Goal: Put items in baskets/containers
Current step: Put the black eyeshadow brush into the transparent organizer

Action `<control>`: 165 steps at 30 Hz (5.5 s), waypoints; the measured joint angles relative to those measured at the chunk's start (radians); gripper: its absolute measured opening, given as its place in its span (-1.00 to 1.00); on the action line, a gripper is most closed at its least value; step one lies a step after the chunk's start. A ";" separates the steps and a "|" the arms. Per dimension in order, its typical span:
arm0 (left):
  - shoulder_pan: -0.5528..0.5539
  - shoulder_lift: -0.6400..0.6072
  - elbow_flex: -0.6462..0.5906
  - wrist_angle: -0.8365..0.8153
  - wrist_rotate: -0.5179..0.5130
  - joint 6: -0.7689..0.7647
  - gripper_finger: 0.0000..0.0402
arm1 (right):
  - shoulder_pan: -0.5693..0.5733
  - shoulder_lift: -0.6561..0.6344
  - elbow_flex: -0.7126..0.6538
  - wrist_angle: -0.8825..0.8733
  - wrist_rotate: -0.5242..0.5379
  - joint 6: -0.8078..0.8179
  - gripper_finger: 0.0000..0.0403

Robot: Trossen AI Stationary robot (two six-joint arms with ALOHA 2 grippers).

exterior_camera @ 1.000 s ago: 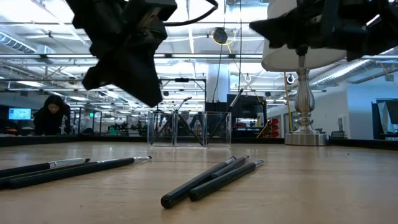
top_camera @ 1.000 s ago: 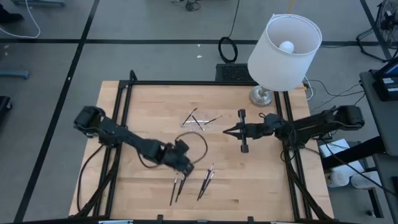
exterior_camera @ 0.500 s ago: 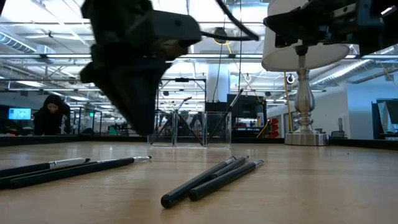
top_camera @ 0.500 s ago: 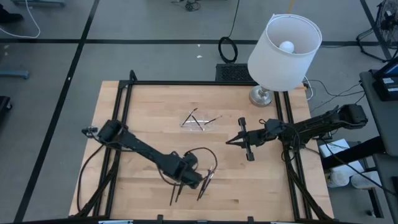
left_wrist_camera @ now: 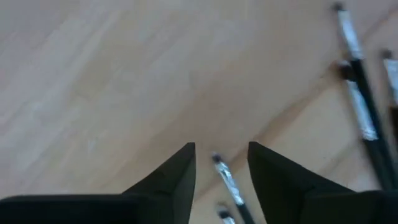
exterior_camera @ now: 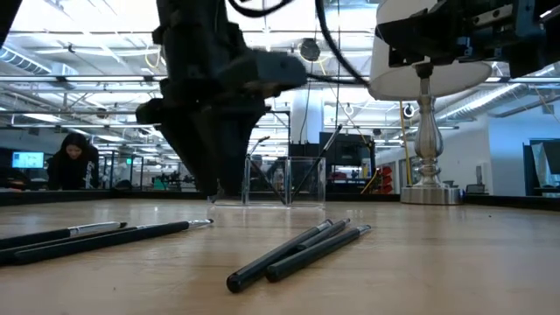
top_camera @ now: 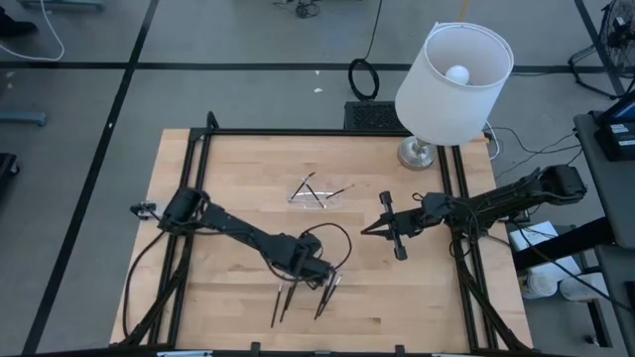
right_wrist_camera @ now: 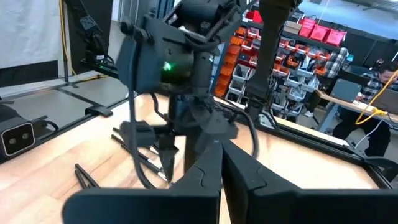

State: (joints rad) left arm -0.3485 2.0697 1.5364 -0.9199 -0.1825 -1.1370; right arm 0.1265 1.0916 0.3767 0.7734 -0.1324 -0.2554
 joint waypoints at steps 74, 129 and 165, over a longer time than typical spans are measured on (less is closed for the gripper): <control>0.000 0.059 -0.028 0.061 0.129 0.053 -0.83 | 0.000 0.000 0.000 0.000 0.001 -0.019 -1.00; -0.184 -0.424 0.232 0.137 -0.909 0.893 -1.00 | 0.000 0.000 0.000 -0.007 0.001 -0.020 -1.00; 0.472 -0.570 -0.895 1.849 0.050 1.136 -1.00 | 0.000 0.001 0.000 0.000 0.000 -0.019 -1.00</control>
State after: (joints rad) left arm 0.1236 1.4993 0.6418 0.9286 -0.1328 -0.0013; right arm 0.1261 1.0924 0.3763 0.7733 -0.1320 -0.2739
